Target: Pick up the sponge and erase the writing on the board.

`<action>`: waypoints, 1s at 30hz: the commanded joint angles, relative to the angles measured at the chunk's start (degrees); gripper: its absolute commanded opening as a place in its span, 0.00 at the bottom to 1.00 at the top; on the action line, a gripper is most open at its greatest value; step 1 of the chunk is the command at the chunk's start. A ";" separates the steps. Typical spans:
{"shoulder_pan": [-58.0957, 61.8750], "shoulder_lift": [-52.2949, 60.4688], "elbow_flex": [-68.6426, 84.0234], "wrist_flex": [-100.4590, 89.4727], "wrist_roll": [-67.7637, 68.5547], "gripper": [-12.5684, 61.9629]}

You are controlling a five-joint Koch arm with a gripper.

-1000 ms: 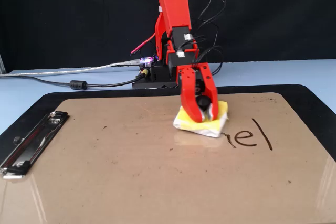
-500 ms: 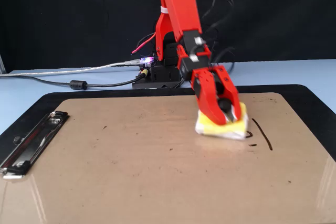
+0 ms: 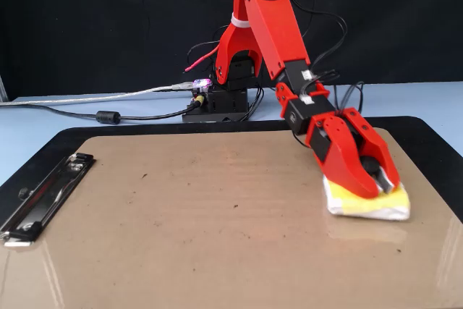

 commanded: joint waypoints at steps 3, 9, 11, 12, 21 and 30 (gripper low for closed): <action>-2.37 18.46 17.75 0.53 -1.58 0.06; -6.33 13.80 12.74 0.44 -2.99 0.06; -6.50 3.96 3.25 0.35 -3.87 0.06; -6.50 -2.02 -3.43 0.35 -4.31 0.06; -7.56 4.75 4.92 0.44 -4.75 0.06; -9.84 16.17 17.58 0.35 -4.75 0.06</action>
